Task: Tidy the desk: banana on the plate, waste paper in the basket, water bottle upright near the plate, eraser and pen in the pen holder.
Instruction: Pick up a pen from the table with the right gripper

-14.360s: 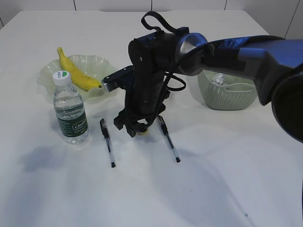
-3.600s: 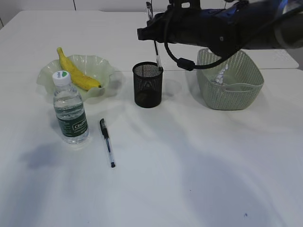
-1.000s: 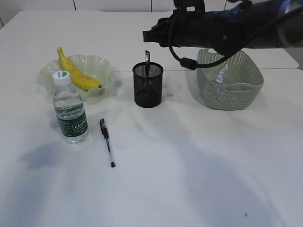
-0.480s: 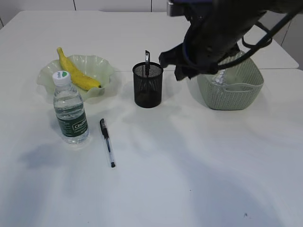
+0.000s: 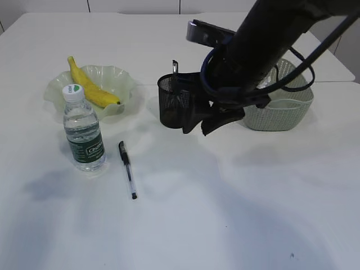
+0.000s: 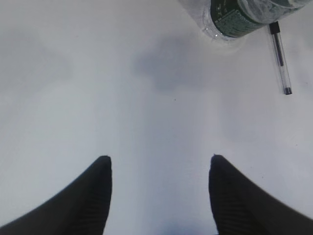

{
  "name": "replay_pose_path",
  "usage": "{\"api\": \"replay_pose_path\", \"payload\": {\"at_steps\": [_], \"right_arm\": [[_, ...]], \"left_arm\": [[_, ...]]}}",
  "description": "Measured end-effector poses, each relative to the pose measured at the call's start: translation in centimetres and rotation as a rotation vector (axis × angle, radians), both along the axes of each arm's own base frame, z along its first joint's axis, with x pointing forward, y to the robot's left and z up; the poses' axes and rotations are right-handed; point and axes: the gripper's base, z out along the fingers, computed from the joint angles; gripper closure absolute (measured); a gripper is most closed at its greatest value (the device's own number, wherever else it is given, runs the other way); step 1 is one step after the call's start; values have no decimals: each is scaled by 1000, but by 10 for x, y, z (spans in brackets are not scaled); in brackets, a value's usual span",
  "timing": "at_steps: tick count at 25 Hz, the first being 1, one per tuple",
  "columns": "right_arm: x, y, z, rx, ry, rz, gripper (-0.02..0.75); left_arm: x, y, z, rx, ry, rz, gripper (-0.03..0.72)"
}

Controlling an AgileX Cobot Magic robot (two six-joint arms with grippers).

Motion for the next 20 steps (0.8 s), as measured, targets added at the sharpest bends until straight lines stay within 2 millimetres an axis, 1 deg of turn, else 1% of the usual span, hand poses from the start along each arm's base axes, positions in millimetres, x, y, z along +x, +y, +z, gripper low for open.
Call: {"api": "replay_pose_path", "payload": {"at_steps": [3, 8, 13, 15, 20], "right_arm": [[-6, 15, 4, 48, 0, 19, 442], [-12, 40, 14, 106, -79, 44, 435], [-10, 46, 20, 124, -93, -10, 434], [-8, 47, 18, 116, -93, -14, 434], [-3, 51, -1, 84, -42, -21, 434]], "left_arm": [[0, 0, 0, 0, 2, 0, 246], [0, 0, 0, -1, 4, -1, 246], [0, 0, 0, -1, 4, -1, 246], [0, 0, 0, -1, 4, -1, 246], [0, 0, 0, -1, 4, -1, 245]]}}
